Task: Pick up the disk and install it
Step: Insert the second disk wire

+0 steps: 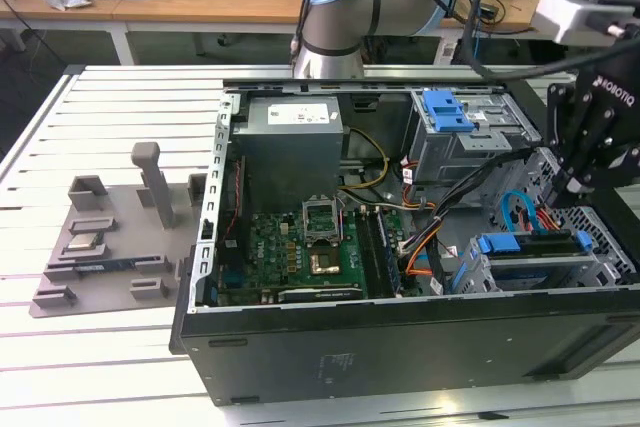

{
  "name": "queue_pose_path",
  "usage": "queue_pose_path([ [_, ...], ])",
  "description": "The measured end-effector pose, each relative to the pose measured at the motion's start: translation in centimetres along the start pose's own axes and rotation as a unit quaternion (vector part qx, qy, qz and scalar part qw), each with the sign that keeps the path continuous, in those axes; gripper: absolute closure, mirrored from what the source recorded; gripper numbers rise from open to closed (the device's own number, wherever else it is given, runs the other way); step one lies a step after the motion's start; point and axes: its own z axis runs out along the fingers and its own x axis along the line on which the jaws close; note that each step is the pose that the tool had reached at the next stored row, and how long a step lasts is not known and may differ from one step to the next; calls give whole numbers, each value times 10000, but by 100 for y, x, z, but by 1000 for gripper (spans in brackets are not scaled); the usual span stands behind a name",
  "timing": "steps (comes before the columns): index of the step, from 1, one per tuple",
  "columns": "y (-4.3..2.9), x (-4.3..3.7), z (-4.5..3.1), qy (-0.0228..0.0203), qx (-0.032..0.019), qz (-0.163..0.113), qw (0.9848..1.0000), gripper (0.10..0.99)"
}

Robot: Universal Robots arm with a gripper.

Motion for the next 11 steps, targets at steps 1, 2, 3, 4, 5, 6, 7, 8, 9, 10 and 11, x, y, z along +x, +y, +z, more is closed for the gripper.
queue_pose_path([
  [1, 3, 3, -67, 2, 0, 0, 10000, 980],
  [2, 5, 8, -119, 2, 0, 0, 10000, 980],
  [3, 7, 13, -159, 3, 0, 0, 10000, 980],
  [4, 9, 18, -196, 3, 0, 0, 10000, 980],
  [5, 9, 20, -215, 3, 0, 0, 10000, 980],
  [6, 10, 20, -215, 2, 0, 0, 10000, 980],
  [7, 10, 20, -215, 1, 0, 0, 10000, 980],
  [8, 10, 20, -217, 3, 0, 0, 10000, 980],
  [9, 10, 20, -217, 3, 0, 0, 10000, 980],
  [10, 10, 20, -217, 3, 0, 0, 10000, 980],
  [11, 10, 20, -218, 3, 0, 0, 10000, 980],
])
